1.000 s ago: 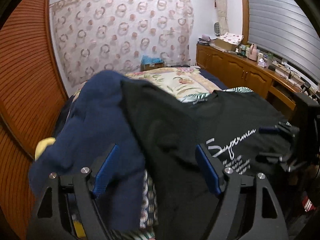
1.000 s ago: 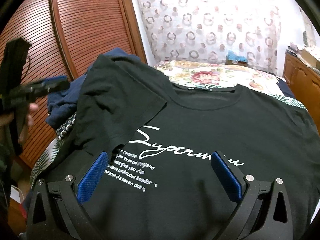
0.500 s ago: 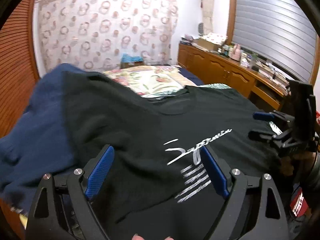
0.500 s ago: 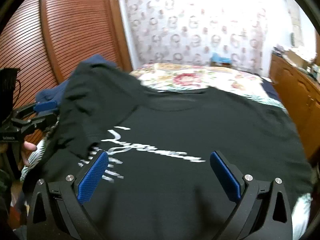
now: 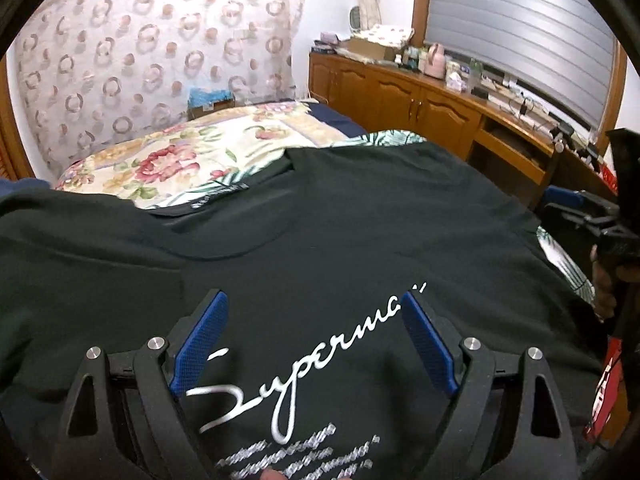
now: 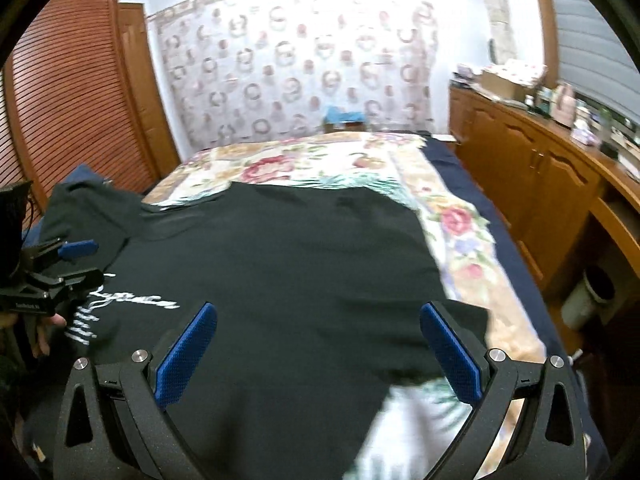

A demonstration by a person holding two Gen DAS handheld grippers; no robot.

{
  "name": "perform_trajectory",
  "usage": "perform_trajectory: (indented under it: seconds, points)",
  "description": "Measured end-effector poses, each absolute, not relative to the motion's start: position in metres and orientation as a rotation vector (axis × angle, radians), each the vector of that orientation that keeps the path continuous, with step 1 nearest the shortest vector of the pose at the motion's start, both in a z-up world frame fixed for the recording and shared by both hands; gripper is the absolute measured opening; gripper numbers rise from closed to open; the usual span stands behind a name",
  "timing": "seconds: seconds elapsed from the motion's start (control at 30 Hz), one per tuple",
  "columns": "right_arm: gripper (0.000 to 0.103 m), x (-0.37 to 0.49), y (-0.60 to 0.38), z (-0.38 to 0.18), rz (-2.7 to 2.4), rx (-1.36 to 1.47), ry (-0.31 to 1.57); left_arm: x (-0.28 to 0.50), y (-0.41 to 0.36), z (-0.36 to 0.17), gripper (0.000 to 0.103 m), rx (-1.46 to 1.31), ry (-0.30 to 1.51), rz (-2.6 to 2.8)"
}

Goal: Fold small clothes

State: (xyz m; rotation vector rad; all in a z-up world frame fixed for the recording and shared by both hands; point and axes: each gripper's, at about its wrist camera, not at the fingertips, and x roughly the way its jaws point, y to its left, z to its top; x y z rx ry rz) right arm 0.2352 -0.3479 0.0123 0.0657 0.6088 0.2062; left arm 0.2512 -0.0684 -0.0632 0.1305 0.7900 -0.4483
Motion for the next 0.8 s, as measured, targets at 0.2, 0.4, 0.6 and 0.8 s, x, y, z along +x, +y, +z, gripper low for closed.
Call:
perform_trajectory:
  seconds: [0.2,0.4,0.6,0.8]
  points:
    - [0.102,0.236,-0.357,0.011,0.155,0.081,0.621,0.259,-0.082,-0.074,0.088,0.161,0.828,-0.433]
    - [0.102,0.239,-0.362,0.016,0.126,0.093,0.633,0.268,-0.088,-0.086,0.088,0.183,0.871,-0.423]
    - [0.102,0.238,-0.357,0.016,0.109,0.104,0.655,0.27,-0.091,-0.093,0.09,0.197,0.889,-0.421]
    - [0.102,0.243,-0.362,0.018,0.108,0.118,0.695,0.269,-0.094,-0.093,0.092,0.201,0.89,-0.422]
